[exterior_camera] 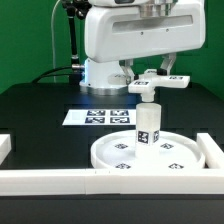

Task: Assemble round table

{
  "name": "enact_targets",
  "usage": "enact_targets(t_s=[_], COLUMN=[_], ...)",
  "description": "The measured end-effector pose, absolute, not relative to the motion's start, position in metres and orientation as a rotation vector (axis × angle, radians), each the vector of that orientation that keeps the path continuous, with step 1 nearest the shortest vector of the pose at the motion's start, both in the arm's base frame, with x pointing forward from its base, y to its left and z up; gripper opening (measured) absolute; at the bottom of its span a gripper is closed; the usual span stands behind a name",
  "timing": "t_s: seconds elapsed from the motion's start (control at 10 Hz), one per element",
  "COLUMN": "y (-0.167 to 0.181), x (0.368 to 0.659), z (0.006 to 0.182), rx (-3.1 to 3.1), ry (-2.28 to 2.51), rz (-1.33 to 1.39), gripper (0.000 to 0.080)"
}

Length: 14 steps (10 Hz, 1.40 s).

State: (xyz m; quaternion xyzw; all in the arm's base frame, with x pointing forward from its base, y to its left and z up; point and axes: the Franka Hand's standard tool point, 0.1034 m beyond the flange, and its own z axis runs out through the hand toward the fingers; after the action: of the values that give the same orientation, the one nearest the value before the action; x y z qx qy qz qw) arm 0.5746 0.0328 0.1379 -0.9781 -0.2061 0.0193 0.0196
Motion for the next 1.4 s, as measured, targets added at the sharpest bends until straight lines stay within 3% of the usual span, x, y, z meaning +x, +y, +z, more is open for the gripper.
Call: enact_targets(t_s=[0.4, 1.4], y=[0.030, 0.038], x=[0.563, 0.561], z=[0.126, 0.118], rx=[-3.025, -3.018], ry=[-0.660, -0.675], rz=[0.094, 0.110], gripper=[0.0446, 0.0446])
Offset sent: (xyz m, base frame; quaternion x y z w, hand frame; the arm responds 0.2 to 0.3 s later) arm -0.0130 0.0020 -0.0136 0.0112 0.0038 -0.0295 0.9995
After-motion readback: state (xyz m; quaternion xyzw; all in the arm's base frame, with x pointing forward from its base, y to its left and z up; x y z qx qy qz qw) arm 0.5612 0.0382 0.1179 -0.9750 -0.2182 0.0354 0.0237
